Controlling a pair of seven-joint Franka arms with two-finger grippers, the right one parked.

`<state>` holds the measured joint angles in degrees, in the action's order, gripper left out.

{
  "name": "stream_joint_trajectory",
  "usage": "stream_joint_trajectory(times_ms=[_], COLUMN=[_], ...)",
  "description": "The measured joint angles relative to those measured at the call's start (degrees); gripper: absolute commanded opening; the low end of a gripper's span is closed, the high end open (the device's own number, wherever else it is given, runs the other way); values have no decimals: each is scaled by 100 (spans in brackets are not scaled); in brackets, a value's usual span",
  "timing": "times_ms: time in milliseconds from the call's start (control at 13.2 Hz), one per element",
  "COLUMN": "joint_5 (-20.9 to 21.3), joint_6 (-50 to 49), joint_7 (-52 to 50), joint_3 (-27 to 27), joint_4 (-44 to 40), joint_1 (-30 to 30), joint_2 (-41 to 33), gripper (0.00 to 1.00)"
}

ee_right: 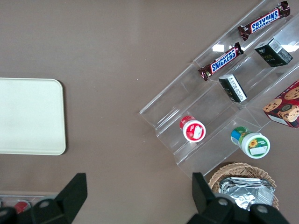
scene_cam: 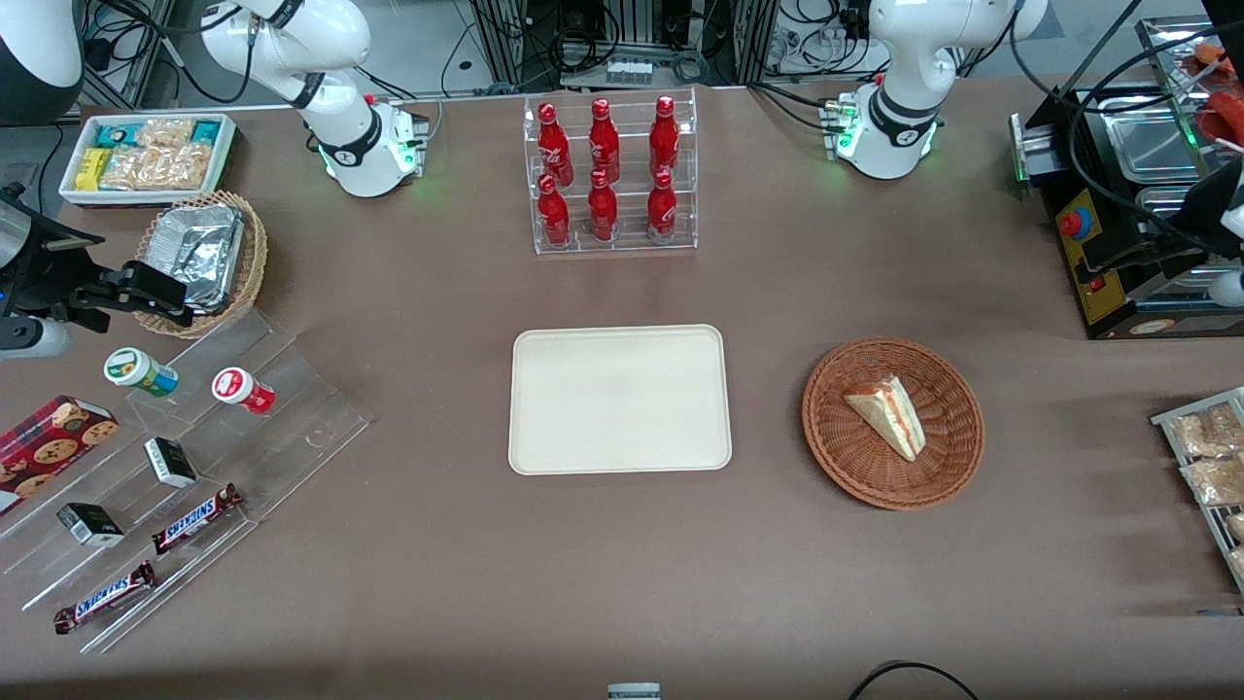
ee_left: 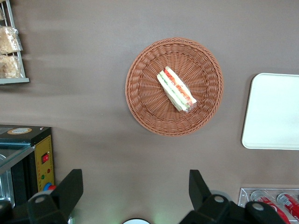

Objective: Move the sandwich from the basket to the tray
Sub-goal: 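Move the left gripper over the wicker basket and lower toward the sandwich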

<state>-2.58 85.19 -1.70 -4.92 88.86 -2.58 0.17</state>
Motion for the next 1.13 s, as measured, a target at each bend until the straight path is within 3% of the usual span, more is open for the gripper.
stream_joint_trajectory(times_ms=[377,679,1132], joint_5=[189,349,366], joint_6=[14,615,2516], joint_7=[80,-564,-3331], joint_3=[33,65,86], joint_4=[3,56,1002], joint_1=[-15,-104,-649], joint_2=[242,906,1523], gripper=[100,100,100])
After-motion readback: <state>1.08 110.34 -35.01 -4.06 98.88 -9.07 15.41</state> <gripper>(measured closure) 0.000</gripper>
